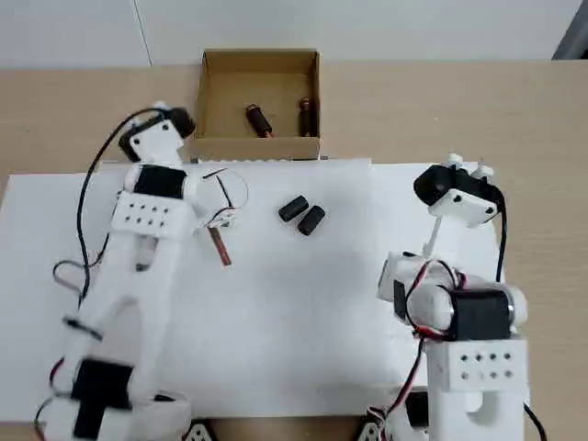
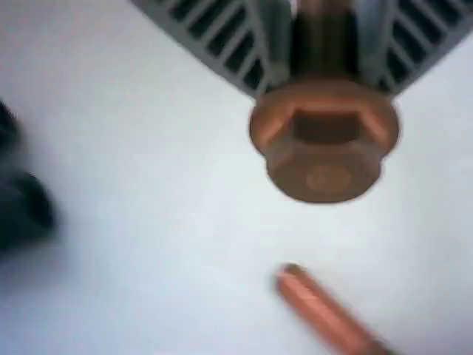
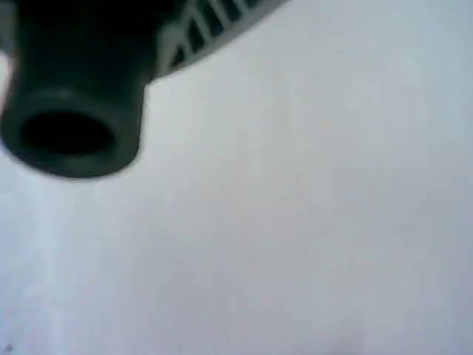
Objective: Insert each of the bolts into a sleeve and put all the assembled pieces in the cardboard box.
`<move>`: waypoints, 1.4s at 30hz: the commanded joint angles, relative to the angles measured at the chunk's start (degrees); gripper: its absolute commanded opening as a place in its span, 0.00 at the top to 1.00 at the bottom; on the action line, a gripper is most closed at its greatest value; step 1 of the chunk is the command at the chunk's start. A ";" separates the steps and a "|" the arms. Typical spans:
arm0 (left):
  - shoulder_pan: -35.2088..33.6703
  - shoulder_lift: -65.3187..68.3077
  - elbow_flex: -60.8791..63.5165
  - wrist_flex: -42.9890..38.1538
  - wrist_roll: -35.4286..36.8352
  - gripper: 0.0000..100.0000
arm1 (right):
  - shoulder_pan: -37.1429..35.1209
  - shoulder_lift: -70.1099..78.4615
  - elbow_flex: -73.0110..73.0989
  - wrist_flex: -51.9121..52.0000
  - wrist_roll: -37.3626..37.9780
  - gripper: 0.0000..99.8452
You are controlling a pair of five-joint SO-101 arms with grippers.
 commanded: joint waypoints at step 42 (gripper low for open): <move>5.10 -87.74 65.80 -36.66 -12.66 1.00 | -25.98 -48.84 52.31 -41.45 17.32 1.00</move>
